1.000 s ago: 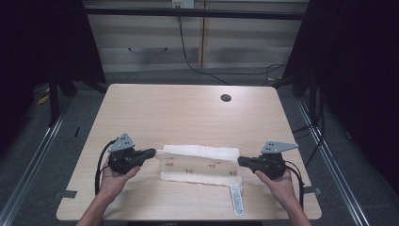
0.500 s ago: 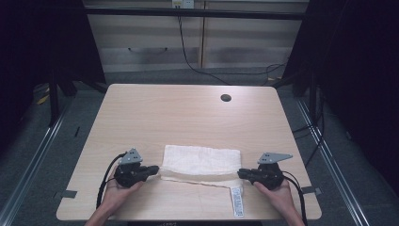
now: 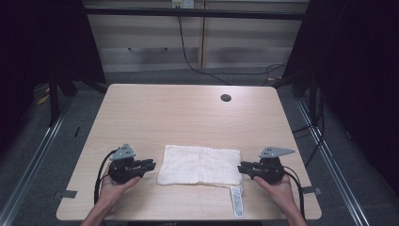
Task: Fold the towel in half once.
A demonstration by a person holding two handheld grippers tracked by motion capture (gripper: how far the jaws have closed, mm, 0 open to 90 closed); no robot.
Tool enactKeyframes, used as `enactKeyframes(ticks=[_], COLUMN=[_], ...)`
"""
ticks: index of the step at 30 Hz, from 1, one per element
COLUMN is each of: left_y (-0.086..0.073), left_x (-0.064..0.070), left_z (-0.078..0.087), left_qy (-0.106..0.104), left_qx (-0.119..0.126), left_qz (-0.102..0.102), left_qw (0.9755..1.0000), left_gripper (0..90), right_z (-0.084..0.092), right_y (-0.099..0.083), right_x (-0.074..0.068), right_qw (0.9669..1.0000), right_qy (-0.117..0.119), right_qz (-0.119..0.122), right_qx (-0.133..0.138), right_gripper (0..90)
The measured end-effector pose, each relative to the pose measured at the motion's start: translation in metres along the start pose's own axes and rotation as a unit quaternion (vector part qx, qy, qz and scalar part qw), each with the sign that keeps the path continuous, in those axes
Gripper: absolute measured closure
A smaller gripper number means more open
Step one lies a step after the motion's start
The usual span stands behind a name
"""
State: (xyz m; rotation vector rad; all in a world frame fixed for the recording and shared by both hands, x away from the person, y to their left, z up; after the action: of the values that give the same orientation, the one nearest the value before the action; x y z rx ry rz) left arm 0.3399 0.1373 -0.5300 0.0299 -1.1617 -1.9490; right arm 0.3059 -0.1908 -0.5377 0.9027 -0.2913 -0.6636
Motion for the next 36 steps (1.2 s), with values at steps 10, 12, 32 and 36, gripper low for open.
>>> enactKeyframes(ticks=[10, 12, 32, 36], left_y=[0.01, 0.004, -0.025, -0.025], left_x=[0.001, 0.002, 0.009, 0.009], left_z=[-0.061, -0.068, -0.043, -0.043], left_qy=[0.001, 0.008, 0.013, 0.013], left_qx=[-0.052, -0.066, -0.076, -0.074], left_qz=[-0.01, -0.018, -0.025, -0.025], left_qw=[0.9986, 0.9976, 0.9967, 0.9968], left_gripper=[77.7, 79.5, 83.7, 83.3], right_z=[-0.045, -0.049, -0.039, -0.042], right_y=[0.002, -0.001, 0.01, 0.017], right_x=[0.013, 0.013, 0.014, 0.033], right_qw=[0.999, 0.9985, 0.999, 0.9992], right_qy=[0.006, 0.005, 0.001, -0.016], right_qz=[0.006, 0.01, 0.015, 0.005], right_qx=[-0.045, -0.054, -0.041, -0.036], right_gripper=[76.7, 76.7, 74.5, 69.3])
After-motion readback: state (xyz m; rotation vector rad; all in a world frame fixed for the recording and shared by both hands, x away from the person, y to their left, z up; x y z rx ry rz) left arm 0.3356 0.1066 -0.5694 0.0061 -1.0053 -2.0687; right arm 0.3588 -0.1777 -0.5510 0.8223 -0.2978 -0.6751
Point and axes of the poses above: each handheld gripper's, and its own axes: z roughly backward along the jaws, y roughly out of its top, x roughly to its right, the point moved 10 cm from there along -z, roughly forward along the jaws, and after that the axes turned 13 degrees about z, right-handed, at the moved point
